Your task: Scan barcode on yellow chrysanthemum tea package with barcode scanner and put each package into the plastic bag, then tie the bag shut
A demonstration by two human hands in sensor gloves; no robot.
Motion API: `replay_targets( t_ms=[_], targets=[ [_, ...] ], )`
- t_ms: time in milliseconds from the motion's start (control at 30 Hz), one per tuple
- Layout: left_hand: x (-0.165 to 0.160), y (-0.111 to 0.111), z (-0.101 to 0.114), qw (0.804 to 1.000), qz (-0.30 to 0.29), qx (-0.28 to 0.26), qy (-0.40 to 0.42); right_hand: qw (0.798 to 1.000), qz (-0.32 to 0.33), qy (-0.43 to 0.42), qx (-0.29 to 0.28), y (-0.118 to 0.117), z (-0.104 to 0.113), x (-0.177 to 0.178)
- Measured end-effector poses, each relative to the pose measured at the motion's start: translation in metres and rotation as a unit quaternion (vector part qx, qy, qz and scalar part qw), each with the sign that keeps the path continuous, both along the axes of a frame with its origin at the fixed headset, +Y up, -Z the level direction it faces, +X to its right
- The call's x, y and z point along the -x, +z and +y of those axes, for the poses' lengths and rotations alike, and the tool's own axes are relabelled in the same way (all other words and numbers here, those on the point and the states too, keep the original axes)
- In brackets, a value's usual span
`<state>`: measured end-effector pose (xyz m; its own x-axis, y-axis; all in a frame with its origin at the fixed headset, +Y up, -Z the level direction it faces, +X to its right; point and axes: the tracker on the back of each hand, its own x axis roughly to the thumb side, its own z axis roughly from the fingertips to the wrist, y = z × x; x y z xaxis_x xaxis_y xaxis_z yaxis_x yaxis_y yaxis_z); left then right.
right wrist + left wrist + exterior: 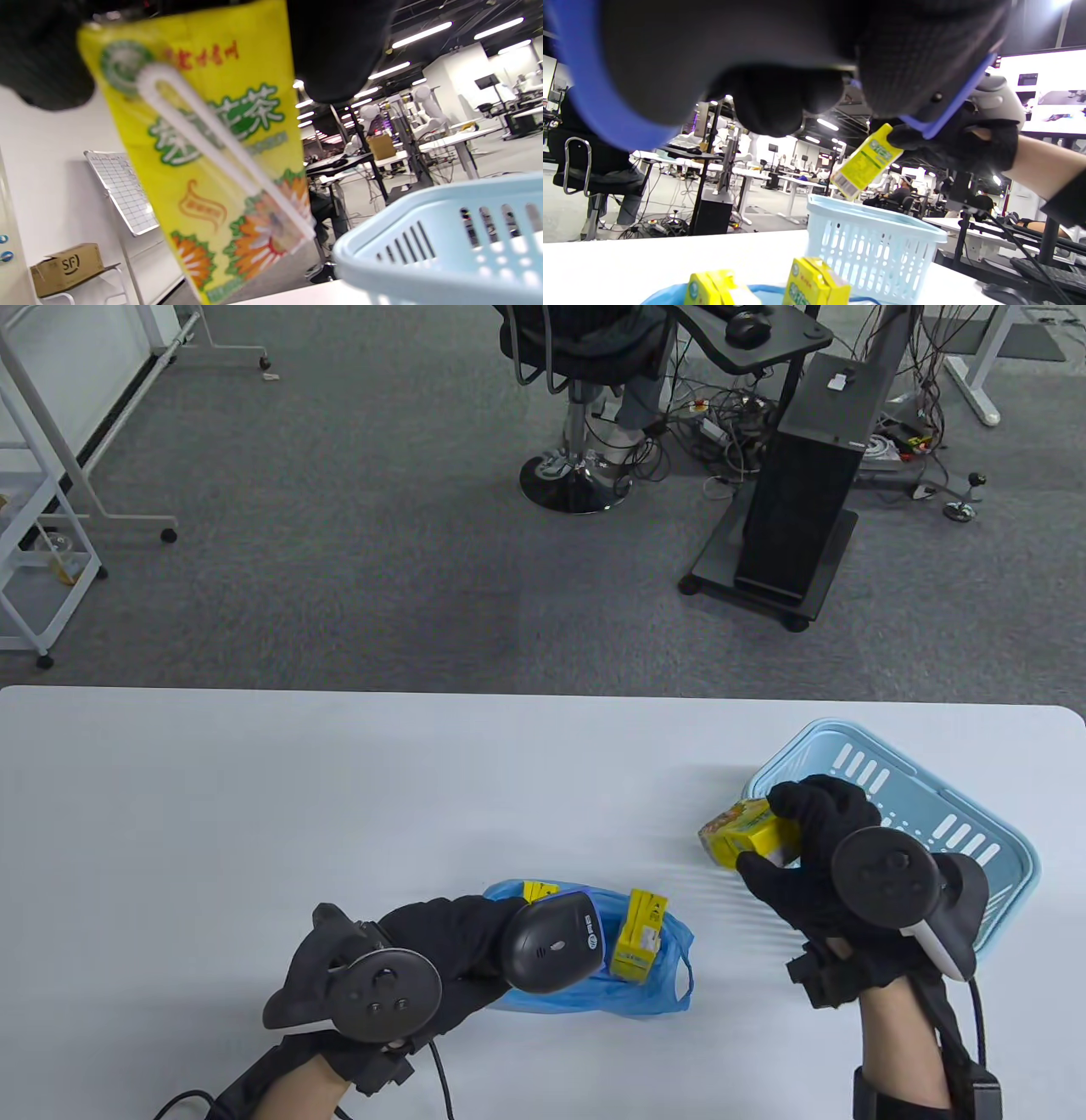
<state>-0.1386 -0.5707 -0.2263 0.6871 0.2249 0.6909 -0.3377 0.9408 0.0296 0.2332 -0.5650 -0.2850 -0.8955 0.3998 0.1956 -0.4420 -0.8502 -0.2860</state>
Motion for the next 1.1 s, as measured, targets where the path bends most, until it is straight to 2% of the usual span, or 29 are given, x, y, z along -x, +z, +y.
replay_targets(
  t_ms=[167, 400, 433, 467, 733, 1100],
  targets=[
    [0.0, -0.006, -0.005, 1.0, 0.005, 0.003, -0.002, 0.998, 0.02, -0.058, -0.015, 0.002, -0.021, 0.008],
    [-0.003, -0.018, -0.024, 0.999, 0.024, 0.012, -0.032, 0.992, 0.042, -0.119, -0.031, -0.003, -0.047, 0.011],
    [-0.006, -0.02, -0.028, 0.999, 0.025, 0.006, -0.032, 0.99, 0.05, -0.131, -0.007, -0.007, -0.051, 0.01],
    [-0.008, -0.022, -0.031, 0.999, 0.026, 0.007, -0.033, 0.99, 0.049, -0.134, -0.01, -0.008, -0.052, 0.01],
    [-0.022, -0.024, -0.049, 0.998, 0.041, -0.023, -0.049, 0.984, 0.075, -0.161, 0.015, -0.014, -0.061, 0.016],
    [-0.025, -0.022, -0.052, 0.996, 0.056, -0.034, -0.066, 0.978, 0.119, -0.171, 0.007, -0.005, -0.046, 0.035]
  ],
)
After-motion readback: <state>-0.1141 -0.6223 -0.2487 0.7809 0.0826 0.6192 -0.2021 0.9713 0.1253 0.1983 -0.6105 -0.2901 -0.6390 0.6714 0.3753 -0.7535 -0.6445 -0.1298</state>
